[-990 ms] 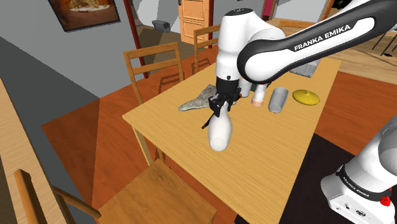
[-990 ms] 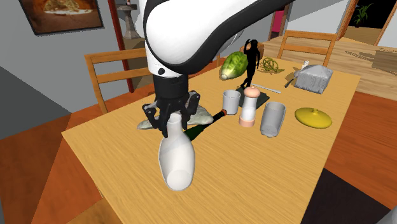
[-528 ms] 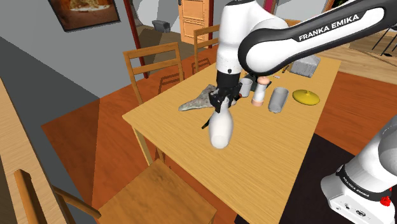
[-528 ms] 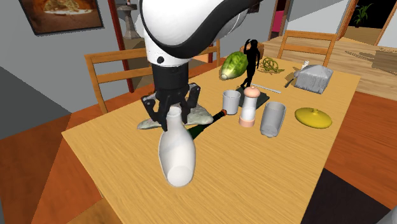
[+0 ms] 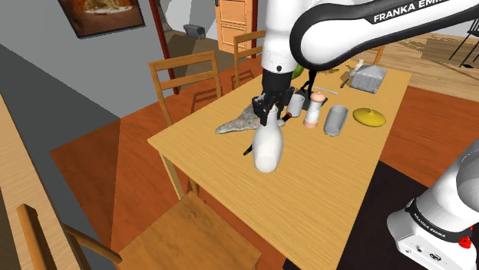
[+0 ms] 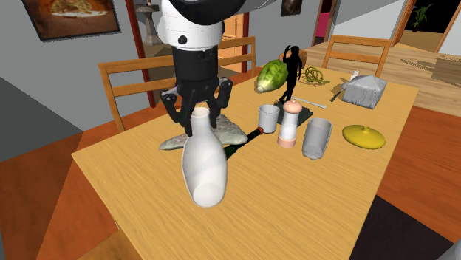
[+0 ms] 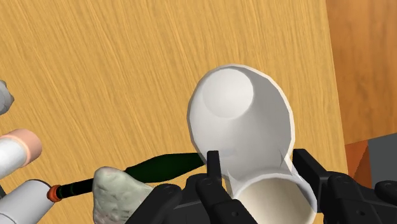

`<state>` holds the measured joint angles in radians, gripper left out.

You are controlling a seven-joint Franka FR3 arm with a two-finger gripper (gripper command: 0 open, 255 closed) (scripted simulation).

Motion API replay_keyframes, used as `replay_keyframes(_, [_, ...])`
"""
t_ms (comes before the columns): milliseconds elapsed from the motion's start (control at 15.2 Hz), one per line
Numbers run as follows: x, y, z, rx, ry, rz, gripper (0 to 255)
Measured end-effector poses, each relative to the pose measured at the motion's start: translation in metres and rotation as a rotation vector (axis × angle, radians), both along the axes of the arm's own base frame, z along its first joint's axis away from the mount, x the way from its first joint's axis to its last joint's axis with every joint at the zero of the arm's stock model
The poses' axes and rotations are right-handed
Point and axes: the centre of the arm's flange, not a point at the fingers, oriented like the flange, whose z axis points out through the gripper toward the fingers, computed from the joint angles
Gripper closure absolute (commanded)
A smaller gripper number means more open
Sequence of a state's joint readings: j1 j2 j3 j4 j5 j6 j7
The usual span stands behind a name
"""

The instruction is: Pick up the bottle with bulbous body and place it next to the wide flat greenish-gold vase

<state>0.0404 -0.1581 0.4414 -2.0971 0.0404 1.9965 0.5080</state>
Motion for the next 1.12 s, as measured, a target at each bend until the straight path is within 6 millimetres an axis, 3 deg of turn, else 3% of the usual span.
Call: replay_keyframes(1122, [-0.001, 0.000, 0.089, 0.000, 0.000, 0.000, 255])
